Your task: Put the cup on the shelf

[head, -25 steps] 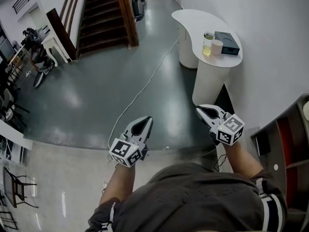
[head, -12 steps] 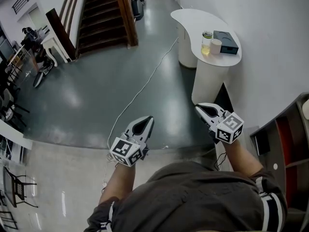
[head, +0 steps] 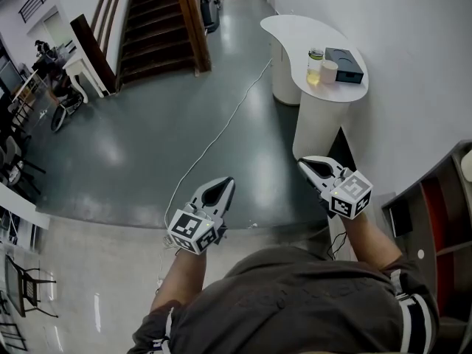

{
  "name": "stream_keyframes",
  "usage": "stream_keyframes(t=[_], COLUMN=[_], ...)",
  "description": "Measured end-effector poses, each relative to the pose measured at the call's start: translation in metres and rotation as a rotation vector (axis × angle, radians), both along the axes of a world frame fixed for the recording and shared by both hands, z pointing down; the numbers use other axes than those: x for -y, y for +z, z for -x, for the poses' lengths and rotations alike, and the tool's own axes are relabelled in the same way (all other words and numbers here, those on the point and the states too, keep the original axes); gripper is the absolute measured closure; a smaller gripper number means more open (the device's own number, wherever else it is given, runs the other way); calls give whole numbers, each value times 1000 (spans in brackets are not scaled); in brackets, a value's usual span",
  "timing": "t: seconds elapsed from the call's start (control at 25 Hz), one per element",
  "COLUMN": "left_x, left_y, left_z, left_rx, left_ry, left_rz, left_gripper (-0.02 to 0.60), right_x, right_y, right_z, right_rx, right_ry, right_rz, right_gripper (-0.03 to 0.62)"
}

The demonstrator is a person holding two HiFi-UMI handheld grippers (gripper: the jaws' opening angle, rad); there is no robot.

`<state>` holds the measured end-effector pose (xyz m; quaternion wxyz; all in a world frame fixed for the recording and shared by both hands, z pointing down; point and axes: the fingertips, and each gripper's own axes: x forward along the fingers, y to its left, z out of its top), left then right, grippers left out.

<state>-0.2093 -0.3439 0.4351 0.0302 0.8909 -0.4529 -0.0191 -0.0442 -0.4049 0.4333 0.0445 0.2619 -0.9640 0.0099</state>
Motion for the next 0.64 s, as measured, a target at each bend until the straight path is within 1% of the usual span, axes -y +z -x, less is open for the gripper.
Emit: stream_keyframes(t=[0.64], left_x=[-1], left_y=[-4], left_z=[1], left_rx=[-1], left_ry=[2], left_rz=[-4], left_gripper=[577], right_x=[0], right_y=[-4], right_z=[0], right_rx=[1], right_ry=[2], right_rz=[-4], right_gripper=[605])
